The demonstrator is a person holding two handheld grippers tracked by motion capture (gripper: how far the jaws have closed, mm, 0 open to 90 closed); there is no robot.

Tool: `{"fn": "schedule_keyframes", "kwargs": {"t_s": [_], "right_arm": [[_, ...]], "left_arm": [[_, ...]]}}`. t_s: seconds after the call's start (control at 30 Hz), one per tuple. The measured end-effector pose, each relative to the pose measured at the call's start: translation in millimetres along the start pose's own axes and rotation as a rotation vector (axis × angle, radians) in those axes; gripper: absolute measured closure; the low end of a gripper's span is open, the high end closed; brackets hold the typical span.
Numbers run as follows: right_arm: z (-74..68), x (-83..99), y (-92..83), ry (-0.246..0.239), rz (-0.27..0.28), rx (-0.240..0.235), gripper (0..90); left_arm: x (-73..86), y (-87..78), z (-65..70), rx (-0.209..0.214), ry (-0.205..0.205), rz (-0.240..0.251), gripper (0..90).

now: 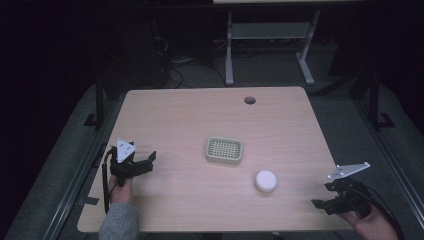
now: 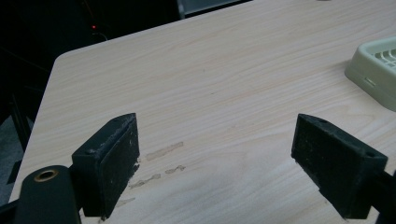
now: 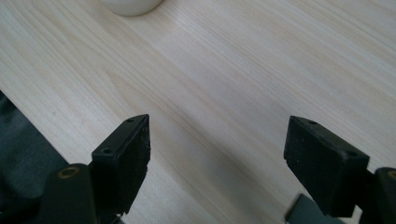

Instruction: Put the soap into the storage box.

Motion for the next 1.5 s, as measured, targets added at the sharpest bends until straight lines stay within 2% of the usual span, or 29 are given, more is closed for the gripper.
{"fn": "schedule_keyframes", "kwargs": {"t_s": [0.2, 0.4, 0.7, 1.5], "right_arm": [[-1.6, -7.1, 0.1, -0.019, -0.003, 0.0, 20.5], [-9.3, -20.9, 1.3, -0.04, -0.002, -0.006, 19.6], [-18.2, -38.4, 4.3, -0.078, -0.031, -0.019, 19.0], [-33.8, -74.7, 9.4, -0.157, -0.064, -0.042, 18.4]], "left_arm": [[0.4, -0.9, 0.2, 0.003, 0.0, -0.002, 14.8], [-0.2, -1.2, 1.0, 0.005, 0.0, 0.002, 14.8], [-0.8, -1.3, -0.6, 0.0, 0.004, 0.005, 14.8], [-0.6, -1.2, 0.6, 0.003, 0.0, 0.002, 14.8]]}}
Point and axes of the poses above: each handheld gripper's, and its own axes: y roughly forward along the jaws, x roughly out of its underside, z roughly to its right, the point moved 9 cm from there along y, roughly forward along the jaws, and after that the axes turned 2 degrees about -z, right-handed, at the moved point
